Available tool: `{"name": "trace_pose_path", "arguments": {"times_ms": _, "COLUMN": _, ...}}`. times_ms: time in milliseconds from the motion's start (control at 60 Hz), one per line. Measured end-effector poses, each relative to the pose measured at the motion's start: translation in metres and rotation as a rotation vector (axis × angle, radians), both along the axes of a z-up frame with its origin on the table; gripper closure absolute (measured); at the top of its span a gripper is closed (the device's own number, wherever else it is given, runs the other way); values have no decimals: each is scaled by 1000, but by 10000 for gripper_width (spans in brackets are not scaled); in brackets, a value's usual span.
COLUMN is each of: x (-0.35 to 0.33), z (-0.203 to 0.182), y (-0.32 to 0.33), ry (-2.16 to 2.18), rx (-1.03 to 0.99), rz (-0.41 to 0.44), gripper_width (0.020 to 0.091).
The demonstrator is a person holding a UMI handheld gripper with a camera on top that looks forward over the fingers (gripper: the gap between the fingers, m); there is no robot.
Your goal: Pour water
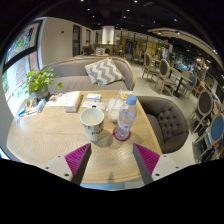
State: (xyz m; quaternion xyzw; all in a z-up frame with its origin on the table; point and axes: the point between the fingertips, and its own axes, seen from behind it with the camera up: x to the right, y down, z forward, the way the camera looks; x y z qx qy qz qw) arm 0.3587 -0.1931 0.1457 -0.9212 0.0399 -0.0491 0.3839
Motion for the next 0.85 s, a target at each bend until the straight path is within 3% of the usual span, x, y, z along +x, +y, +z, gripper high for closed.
{"name": "trace_pose_path", "arguments": {"times_ms": 217, "x": -80, "z": 50, "y": -57, "ry": 17, "rx": 1, "rz": 13, "gripper_width": 251}}
{"name": "trace_pose_path", "arguments": {"times_ms": 383, "x": -119, "z": 67, "y": -70, "ry": 30, "rx": 13, "rz": 22, "gripper_width": 253}}
{"name": "trace_pose_path", "arguments": {"times_ms": 850, "x": -125, "z": 80, "y": -74, "ry": -34, "rx": 38, "rz": 49, "gripper_width": 253}}
